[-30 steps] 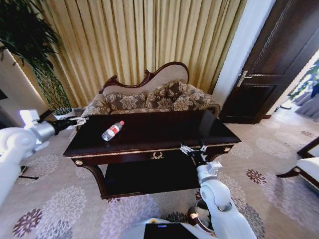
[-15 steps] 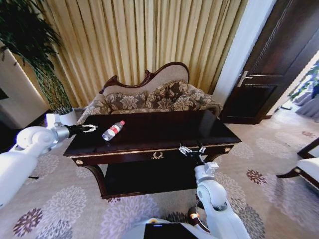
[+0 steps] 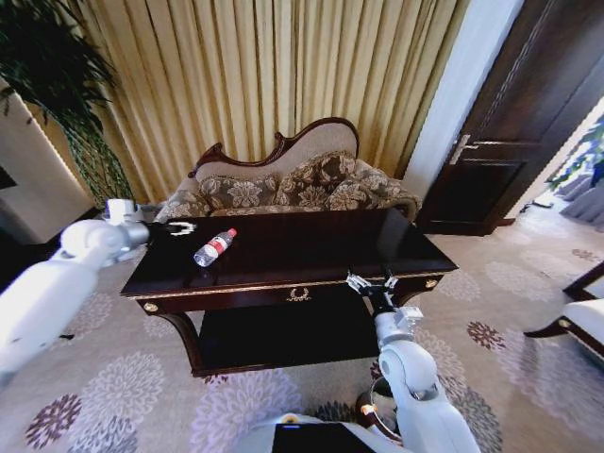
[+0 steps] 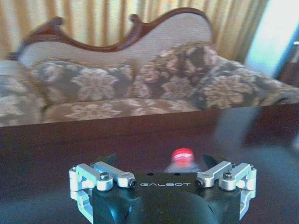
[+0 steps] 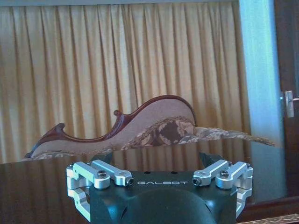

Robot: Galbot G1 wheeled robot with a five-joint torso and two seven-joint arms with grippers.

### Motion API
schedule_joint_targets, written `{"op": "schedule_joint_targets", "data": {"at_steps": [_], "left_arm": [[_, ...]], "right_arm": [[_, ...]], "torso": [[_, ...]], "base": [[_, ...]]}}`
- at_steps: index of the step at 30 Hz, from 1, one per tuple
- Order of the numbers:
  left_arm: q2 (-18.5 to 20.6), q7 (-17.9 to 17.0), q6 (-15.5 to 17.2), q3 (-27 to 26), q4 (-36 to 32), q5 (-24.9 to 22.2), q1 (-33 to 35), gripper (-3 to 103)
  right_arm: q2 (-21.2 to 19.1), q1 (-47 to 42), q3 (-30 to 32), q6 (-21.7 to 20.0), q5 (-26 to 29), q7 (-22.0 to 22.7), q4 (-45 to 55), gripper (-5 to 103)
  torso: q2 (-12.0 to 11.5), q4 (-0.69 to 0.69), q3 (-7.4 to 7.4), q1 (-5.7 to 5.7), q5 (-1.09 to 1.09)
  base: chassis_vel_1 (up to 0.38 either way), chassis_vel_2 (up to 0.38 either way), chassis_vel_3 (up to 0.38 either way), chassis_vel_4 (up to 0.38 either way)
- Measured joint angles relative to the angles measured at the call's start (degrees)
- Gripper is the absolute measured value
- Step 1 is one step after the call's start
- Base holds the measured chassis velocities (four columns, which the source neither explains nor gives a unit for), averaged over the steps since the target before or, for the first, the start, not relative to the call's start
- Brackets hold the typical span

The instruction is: Move to the front of the table and place the trash on the table into the trash bin.

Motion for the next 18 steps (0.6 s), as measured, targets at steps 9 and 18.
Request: {"op": "schedule_joint_targets", "data": {"at_steps": [9,18], "left_arm": [[-3.3,-0.7,0.1,3.6,-0.2,0.7,-0.9,100],[0.0,-1.8,0.2,2.4,-4.0,1.3,2.5,100]], "right_arm": [[0.3,-0.5,1.7,0.0,0.0,0.0,0.0,100],[1.0,-0.5,0.2,0.2,-0.8,0.0,-1.6,100]], "torso": [[0.0,0.04,0.0,0.0,-0.01],[0.0,0.06,-0.01,0.0,0.01]], "base": [[0.0,0.0,0.0,0.0],[0.0,0.0,0.0,0.0]]}}
